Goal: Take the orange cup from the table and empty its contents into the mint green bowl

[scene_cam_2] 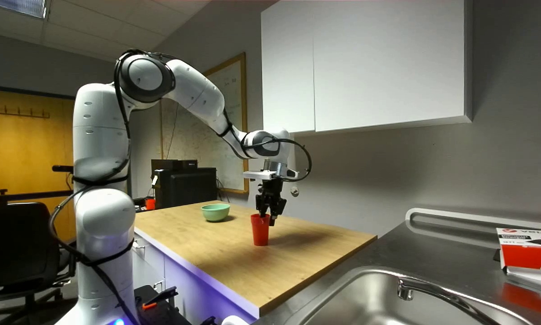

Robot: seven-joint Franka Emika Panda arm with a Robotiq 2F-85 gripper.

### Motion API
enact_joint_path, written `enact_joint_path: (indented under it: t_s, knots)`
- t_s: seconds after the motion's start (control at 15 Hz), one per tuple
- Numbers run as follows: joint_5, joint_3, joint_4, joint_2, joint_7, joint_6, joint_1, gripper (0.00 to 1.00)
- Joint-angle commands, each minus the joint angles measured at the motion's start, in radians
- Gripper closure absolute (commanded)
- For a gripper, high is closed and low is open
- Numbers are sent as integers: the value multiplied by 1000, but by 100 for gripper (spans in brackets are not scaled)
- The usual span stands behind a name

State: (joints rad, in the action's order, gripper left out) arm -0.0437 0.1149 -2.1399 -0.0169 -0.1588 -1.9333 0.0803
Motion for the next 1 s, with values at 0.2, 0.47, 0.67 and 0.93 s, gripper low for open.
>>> enact_joint_path:
  t_s: [0.2, 0.47, 0.67, 0.93]
  knots:
    - [12, -12, 50, -19, 22, 13, 2, 99]
    - [16, -18, 69, -28, 30, 18, -1, 98]
    - [1, -28, 81, -33, 64, 25, -6, 98]
    - [-21, -59, 102, -15, 130, 33, -37, 98]
